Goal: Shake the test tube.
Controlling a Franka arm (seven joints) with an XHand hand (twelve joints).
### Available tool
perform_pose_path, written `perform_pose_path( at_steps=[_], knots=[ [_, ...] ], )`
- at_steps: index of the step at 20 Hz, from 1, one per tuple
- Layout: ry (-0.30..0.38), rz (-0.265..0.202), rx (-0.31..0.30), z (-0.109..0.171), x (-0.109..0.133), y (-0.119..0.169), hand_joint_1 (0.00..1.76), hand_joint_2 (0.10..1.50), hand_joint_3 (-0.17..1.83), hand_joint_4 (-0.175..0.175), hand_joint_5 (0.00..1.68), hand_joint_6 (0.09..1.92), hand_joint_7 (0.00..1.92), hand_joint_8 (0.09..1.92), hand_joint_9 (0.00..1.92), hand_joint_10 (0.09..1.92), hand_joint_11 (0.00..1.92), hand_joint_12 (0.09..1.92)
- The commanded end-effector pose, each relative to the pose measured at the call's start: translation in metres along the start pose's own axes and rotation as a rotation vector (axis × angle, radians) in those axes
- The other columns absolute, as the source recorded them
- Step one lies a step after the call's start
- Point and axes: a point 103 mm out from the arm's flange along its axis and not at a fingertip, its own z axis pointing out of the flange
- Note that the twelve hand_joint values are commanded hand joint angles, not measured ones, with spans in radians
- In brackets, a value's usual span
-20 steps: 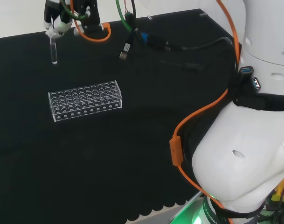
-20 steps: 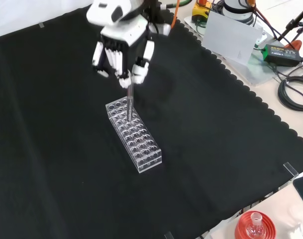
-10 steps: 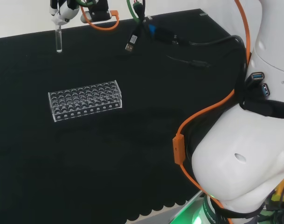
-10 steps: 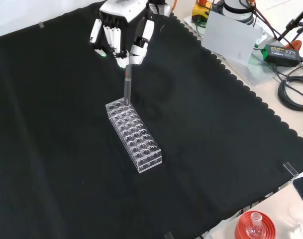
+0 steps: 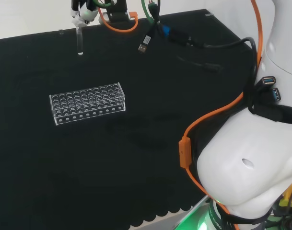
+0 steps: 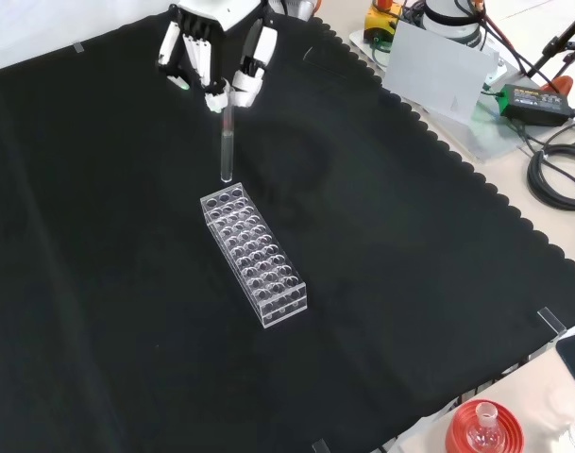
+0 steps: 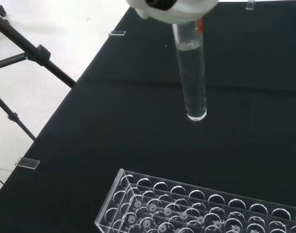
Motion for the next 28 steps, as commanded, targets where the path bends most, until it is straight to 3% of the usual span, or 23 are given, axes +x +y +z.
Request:
perform_pose_path(
  at_steps=[1, 4, 6, 9, 14, 16, 20, 28],
  knots=[
    [0.039, -0.144, 0.069, 0.029, 0.074, 0.006, 1.42, 1.02, -0.17, -0.175, 1.36, 0.33, 1.48, 0.44, 1.42, 0.09, 0.55, 1.32],
    [0.058, -0.209, 0.083, 0.034, 0.101, 0.006, 1.42, 1.02, -0.17, -0.175, 1.36, 0.33, 1.48, 0.44, 1.42, 0.09, 0.55, 1.32],
    [0.059, -0.213, 0.089, 0.037, 0.103, 0.004, 1.42, 1.02, -0.17, -0.175, 1.36, 0.33, 1.48, 0.44, 1.42, 0.09, 0.55, 1.32],
    [0.047, -0.143, 0.094, 0.039, 0.075, -0.001, 1.42, 1.02, -0.17, -0.175, 1.36, 0.33, 1.48, 0.44, 1.42, 0.09, 0.55, 1.32],
    [0.003, 0.054, 0.078, 0.030, -0.010, -0.017, 1.42, 1.02, -0.17, -0.175, 1.36, 0.33, 1.48, 0.44, 1.42, 0.09, 0.55, 1.32],
    [-0.016, 0.111, 0.072, 0.026, -0.035, -0.023, 1.42, 1.02, -0.17, -0.175, 1.37, 0.33, 1.48, 0.44, 1.42, 0.09, 0.55, 1.32],
    [-0.048, 0.151, 0.075, 0.024, -0.055, -0.029, 1.42, 1.02, -0.17, -0.175, 1.37, 0.32, 1.48, 0.44, 1.42, 0.09, 0.55, 1.32],
    [-0.038, 0.145, 0.062, 0.022, -0.055, -0.026, 1.42, 1.02, -0.17, -0.175, 1.37, 0.32, 1.48, 0.43, 1.42, 0.09, 0.55, 1.32]
  ],
)
